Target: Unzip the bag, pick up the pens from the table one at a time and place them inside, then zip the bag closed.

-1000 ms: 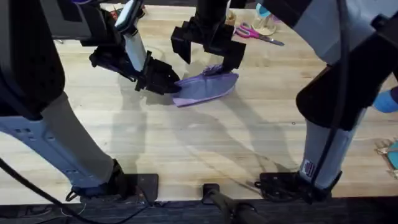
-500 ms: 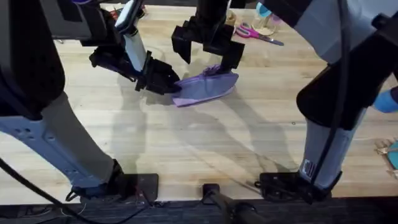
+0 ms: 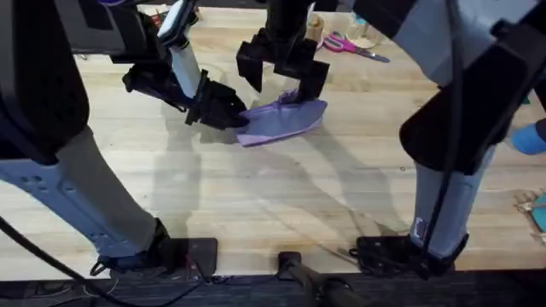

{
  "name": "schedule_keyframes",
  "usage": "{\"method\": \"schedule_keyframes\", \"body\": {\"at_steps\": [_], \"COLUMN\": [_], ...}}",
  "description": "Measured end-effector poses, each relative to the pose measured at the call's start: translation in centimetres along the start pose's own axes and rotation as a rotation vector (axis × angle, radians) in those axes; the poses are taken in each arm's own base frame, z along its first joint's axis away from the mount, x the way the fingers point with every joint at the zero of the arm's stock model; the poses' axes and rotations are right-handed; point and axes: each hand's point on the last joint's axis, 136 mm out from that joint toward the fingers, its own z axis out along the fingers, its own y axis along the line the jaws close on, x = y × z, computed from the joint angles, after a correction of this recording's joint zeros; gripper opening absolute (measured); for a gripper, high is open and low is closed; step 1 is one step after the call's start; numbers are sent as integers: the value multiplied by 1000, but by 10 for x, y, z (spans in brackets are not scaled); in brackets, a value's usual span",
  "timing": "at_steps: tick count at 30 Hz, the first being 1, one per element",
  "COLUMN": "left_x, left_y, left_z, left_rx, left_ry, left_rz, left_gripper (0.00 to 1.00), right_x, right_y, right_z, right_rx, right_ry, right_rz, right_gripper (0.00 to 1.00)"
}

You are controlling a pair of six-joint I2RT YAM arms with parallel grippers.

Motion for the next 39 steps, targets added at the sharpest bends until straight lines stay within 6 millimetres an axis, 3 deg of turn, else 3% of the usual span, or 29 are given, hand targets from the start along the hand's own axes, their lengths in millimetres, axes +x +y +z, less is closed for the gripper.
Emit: {"method": "schedule_keyframes", "body": {"at_steps": [6, 13, 27, 39], "left_x": [0, 0, 0, -2], "left_y": [0, 0, 0, 2], "left_z": [0, 0, 0, 0], "left_rx": [0, 0, -1, -10], "left_ry": [0, 1, 2, -15], "left_rz": [0, 1, 3, 10], "left_gripper": [42, 42, 42, 42], "right_x": [1, 1, -4, -26], "right_y": [1, 0, -3, -18], "right_z": [7, 7, 7, 7], "right_rx": [12, 16, 9, -54], "right_ry": [14, 15, 27, 105], "right_rz": [-1, 3, -43, -105], "right_gripper": [596, 59, 30, 31]}}
